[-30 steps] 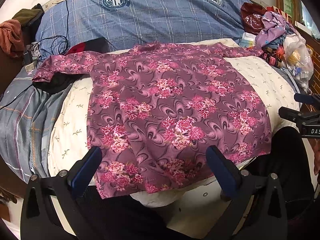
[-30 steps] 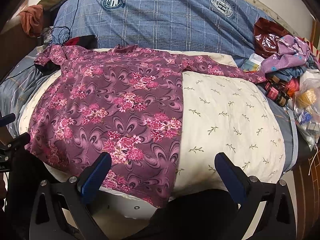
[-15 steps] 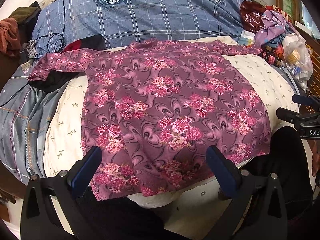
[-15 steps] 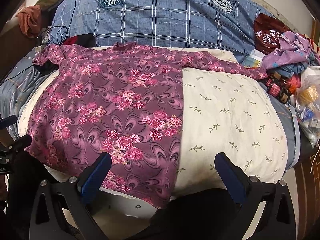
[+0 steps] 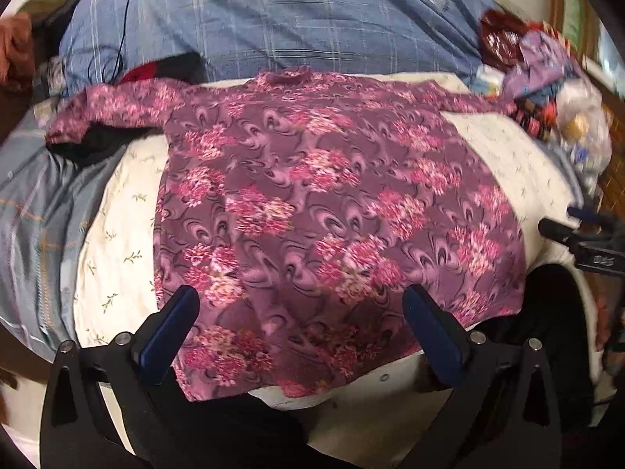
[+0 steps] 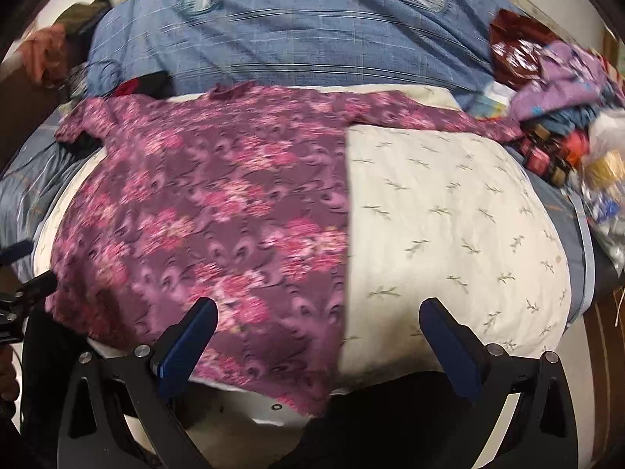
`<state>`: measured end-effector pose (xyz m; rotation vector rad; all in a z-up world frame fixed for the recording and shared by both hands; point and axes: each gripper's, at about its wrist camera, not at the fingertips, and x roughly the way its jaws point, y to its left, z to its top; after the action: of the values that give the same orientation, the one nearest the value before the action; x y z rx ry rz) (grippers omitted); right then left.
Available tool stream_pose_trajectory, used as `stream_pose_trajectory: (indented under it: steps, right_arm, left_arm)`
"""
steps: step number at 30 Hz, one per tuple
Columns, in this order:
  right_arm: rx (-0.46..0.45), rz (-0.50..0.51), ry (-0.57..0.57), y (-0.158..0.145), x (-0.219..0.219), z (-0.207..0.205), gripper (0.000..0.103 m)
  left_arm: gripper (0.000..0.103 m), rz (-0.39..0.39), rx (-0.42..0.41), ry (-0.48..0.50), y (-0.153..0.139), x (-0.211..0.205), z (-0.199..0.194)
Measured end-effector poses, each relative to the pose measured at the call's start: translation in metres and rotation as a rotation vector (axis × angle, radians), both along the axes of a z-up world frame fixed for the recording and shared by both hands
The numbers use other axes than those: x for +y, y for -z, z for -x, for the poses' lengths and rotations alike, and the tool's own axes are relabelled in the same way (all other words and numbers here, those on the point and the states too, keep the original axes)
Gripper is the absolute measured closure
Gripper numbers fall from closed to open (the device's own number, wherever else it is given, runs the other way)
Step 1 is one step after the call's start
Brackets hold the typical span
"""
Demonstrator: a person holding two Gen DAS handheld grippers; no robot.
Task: Fold small clothes
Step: 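Grasp the shirt hem with the right gripper and lift it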
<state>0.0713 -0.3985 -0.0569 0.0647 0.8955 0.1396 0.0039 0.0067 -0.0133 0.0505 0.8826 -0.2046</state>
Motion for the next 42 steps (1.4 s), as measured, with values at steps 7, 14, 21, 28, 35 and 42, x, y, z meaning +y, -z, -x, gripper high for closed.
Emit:
stream_pose_trajectory:
  steps: [7,14,21,28,35,42]
  right_arm:
    - [0.099,-0.213,0.124,0.035,-0.054,-0.012,0.001]
    - [0.142,-0.209,-0.008,0.057,-0.018,-0.020,0.009]
    - [0.117,-0.202,-0.115,0.060,0.004,-0.022,0.095]
    - [0.043,-0.254,-0.128,0.031,-0.032,-0.016,0.097]
    - [0.201,-0.225,0.004,0.058,-0.075,-0.032,0.101]
    - [0.060,-0.397,0.026,0.014,-0.084,-0.078,0.060]
  left_arm:
    - [0.000,0.096,0.087,-0.190,0.003,0.088,-0.030]
    - [0.000,0.329,0.320,-0.186,0.052,0.106,-0.047]
    - [0.029,0.326,0.344,-0.207,0.064,0.090,-0.047]
    - [0.100,0.351,0.369,-0.246,0.053,0.118,-0.031]
    - [0.099,0.312,0.413,-0.231,0.047,0.124,-0.022]
    - [0.036,0.257,0.164,-0.174,-0.025,0.109,-0.075]
